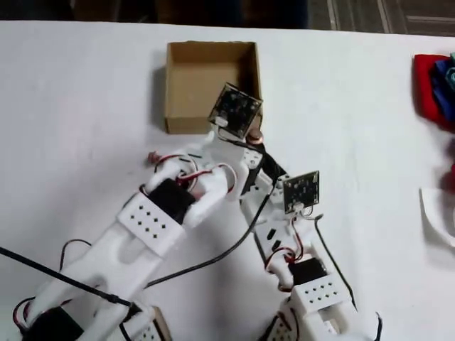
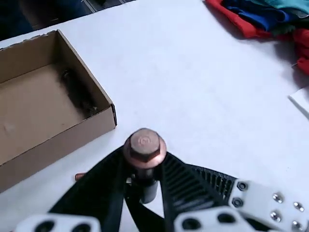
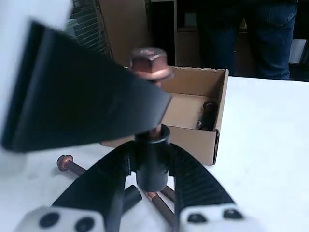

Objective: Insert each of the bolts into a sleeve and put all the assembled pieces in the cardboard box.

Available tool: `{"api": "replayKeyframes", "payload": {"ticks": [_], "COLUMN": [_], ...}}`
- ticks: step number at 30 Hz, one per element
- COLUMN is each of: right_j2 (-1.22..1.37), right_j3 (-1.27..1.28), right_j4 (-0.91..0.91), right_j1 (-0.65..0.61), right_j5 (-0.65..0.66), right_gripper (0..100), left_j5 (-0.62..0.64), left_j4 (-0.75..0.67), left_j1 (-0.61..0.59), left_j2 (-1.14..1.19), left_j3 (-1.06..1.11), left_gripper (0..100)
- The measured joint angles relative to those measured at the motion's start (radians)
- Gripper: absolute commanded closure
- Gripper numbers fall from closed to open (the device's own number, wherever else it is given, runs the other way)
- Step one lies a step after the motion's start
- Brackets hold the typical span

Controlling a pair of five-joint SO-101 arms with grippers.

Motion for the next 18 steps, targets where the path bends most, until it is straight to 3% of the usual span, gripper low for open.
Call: {"api": "replayKeyframes", "payload": {"ticks": [4,8,13,18], "right_j2": [-0.002,-0.002,0.005,-0.003], "right_j3": [0.0,0.0,0.0,0.0], "right_j4": [0.0,0.003,0.006,0.003], "right_j1": [0.0,0.002,0.003,0.003], "right_j5": [0.0,0.0,0.0,0.0], "right_gripper": [97.5,97.5,97.5,97.5], "left_j5": [-0.012,-0.009,-0.009,-0.009], "left_j4": [0.025,0.155,0.307,0.345], "left_j1": [-0.003,-0.029,-0.078,-0.103], "left_j2": [0.0,-0.002,-0.002,-0.002], "left_j3": [-0.025,-0.15,-0.315,-0.339], "left_gripper": [89,79,79,79]}}
